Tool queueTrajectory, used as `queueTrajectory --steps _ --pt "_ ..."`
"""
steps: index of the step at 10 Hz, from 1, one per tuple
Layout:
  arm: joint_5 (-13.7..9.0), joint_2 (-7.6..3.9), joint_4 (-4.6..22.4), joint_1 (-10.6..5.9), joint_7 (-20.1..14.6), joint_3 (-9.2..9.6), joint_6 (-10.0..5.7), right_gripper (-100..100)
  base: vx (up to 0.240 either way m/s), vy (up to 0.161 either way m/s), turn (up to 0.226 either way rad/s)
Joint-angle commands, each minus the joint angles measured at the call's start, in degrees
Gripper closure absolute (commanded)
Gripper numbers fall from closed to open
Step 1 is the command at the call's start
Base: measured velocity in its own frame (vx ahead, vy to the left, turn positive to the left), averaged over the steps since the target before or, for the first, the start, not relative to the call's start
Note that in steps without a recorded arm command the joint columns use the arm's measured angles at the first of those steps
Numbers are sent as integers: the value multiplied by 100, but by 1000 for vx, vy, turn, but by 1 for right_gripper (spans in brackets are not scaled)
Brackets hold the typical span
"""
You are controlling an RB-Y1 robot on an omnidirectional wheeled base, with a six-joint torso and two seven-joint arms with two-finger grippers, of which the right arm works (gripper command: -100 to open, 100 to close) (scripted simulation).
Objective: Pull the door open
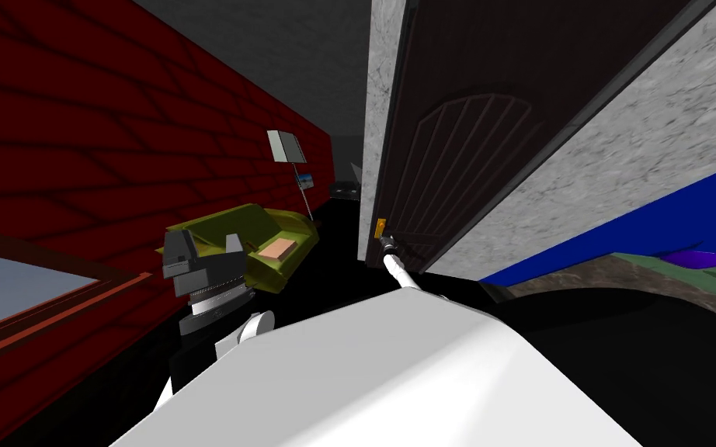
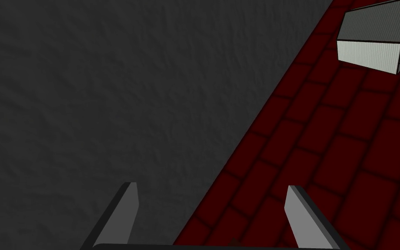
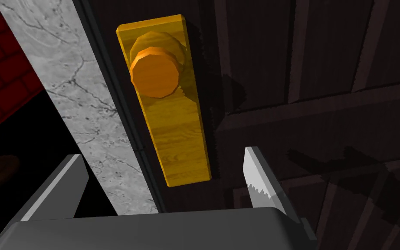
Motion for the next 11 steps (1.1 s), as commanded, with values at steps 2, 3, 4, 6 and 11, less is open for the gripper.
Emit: queueTrajectory --steps 2,3,4,6,11 --pt "271 21 22 -39 272 10 171 -100 -67 -6 58" --pt "388 28 36 -56 380 18 245 -100 -64 -9 57" --pt "315 37 -18 -21 321 2 177 -100 -28 -3 10" --pt "292 -100 19 4 246 -52 193 -100 152 -21 86" --pt "202 -450 119 66 -9 -186 211 -100 204 -56 91"
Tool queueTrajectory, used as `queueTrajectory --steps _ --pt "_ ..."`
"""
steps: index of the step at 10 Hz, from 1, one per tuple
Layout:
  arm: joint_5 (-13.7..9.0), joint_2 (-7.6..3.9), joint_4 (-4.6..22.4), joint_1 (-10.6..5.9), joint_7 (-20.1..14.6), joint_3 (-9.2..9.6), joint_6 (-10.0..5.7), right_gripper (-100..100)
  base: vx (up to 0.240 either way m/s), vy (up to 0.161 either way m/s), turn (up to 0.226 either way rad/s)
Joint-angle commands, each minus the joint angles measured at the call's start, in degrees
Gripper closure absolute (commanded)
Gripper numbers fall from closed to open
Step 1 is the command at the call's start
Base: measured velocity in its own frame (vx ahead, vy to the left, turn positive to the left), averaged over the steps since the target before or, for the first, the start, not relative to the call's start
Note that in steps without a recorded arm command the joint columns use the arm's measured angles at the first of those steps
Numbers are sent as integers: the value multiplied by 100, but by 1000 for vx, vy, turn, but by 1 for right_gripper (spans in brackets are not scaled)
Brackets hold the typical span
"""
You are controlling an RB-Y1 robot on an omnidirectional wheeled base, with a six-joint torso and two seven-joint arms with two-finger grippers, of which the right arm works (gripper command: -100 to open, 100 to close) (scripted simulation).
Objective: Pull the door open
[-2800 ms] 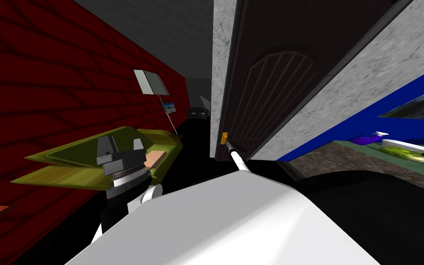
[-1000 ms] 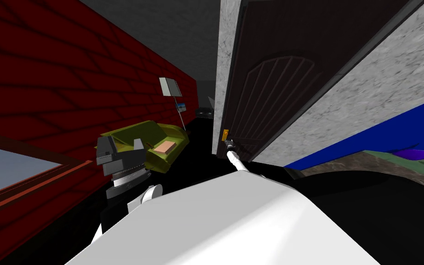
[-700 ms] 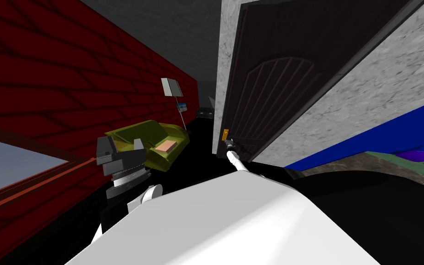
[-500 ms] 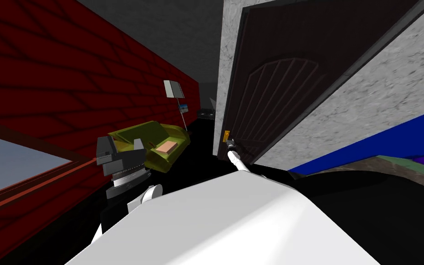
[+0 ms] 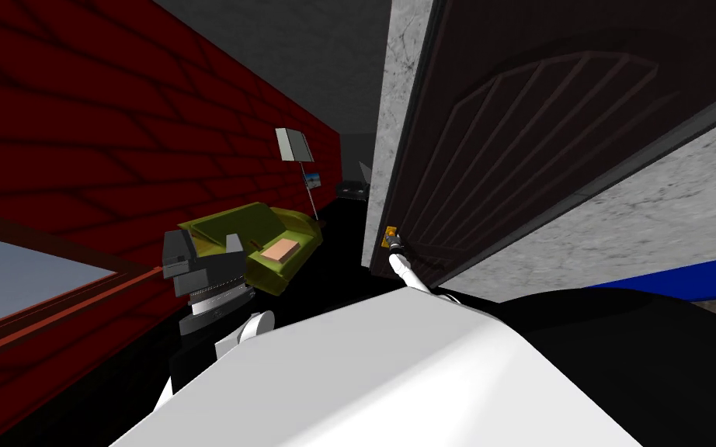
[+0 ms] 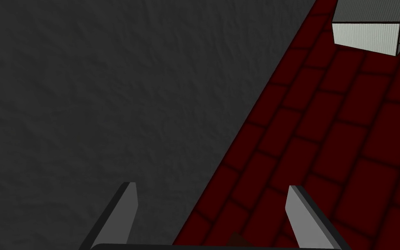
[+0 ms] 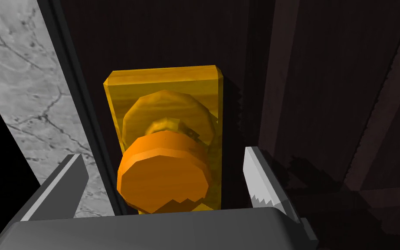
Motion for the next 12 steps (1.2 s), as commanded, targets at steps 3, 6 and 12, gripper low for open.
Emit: queueTrajectory --steps 3,6,12 --pt "0 0 0 0 0 0 0 100 14 -6 -3" --pt "0 0 0 0 0 0 0 100 -17 4 3" --pt "78 -216 -86 150 -266 342 39 100 -160 -31 112"
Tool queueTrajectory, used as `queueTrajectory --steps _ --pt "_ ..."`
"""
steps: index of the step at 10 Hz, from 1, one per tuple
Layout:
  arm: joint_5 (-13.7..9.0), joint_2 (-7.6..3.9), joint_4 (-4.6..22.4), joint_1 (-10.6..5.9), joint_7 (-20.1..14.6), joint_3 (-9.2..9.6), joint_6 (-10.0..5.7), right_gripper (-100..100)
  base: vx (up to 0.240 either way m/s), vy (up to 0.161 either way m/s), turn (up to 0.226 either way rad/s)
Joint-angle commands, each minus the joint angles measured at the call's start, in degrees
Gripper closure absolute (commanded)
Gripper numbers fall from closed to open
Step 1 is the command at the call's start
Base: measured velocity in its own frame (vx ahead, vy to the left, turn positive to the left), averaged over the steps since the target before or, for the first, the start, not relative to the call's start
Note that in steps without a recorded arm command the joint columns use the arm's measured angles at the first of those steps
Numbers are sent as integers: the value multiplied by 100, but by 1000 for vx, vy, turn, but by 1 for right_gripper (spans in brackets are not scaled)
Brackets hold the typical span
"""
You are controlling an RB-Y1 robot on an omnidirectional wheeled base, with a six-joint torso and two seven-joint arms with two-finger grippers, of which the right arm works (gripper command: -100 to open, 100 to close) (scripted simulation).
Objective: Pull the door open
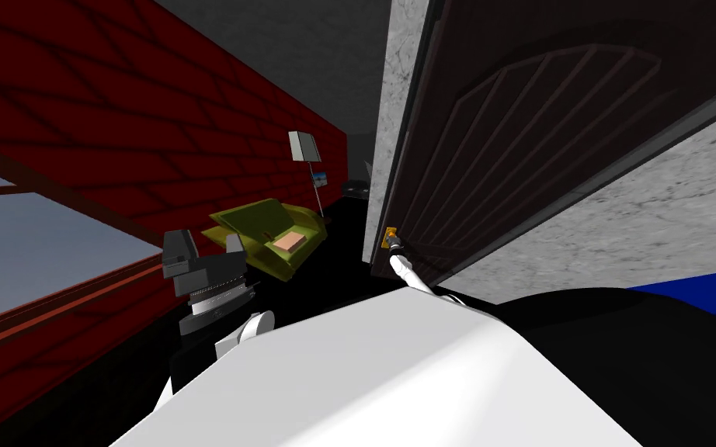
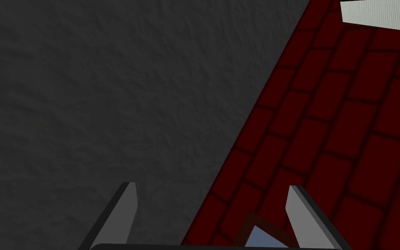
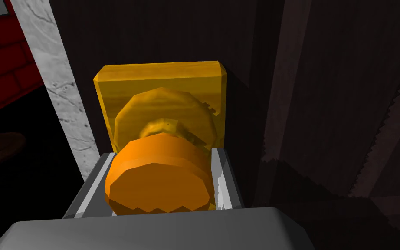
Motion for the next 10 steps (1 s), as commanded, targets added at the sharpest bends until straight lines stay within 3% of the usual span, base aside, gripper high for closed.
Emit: queueTrajectory --steps 1,5,6,10 --pt "31 -62 -77 52 -92 124 15 100 -241 -89 171" --pt "92 -237 -161 158 -306 393 62 100 -263 -51 148" --pt "79 -204 -145 166 -268 349 32 100 -101 -28 43" --pt "137 -340 -244 259 -488 600 41 100 -198 -49 124"
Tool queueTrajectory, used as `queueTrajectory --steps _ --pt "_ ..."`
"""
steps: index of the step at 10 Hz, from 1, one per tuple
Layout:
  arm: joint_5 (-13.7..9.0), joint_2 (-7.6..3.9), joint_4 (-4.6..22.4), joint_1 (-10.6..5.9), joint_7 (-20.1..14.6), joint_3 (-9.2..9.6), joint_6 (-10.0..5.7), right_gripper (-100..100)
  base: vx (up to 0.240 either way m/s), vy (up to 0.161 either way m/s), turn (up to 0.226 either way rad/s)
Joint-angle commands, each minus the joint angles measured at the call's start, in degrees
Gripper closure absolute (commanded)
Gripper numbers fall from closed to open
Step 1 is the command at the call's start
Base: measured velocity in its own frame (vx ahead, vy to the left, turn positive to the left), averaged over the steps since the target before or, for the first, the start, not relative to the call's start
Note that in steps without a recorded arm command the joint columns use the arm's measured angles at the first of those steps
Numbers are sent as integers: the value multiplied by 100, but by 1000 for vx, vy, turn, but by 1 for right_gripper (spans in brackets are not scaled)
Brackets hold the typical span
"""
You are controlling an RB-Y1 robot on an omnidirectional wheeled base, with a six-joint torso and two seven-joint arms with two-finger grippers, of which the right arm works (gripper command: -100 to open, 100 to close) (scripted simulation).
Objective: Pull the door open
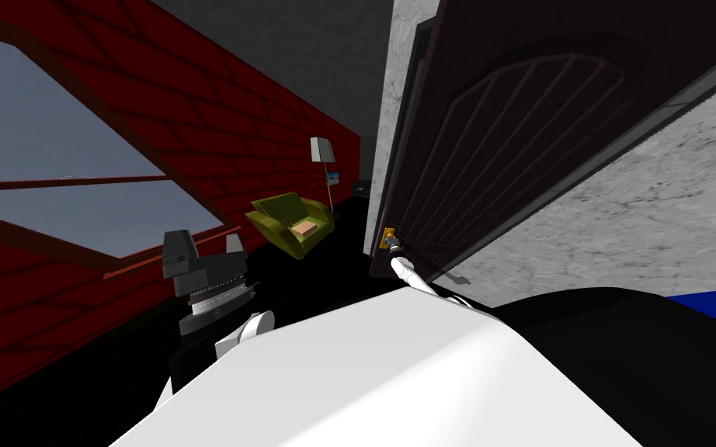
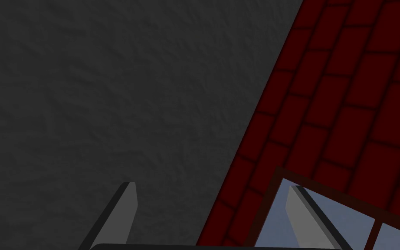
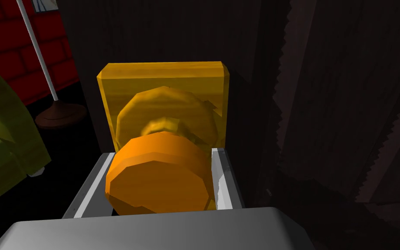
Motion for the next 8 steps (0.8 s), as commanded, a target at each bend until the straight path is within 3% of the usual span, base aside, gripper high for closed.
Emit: queueTrajectory --steps 1,6,8 --pt "22 -46 -65 25 -73 89 -5 100 -206 -45 112" --pt "84 -218 -192 106 -316 347 29 100 -217 -61 114" --pt "95 -240 -149 116 -367 419 25 100 -117 -15 62"
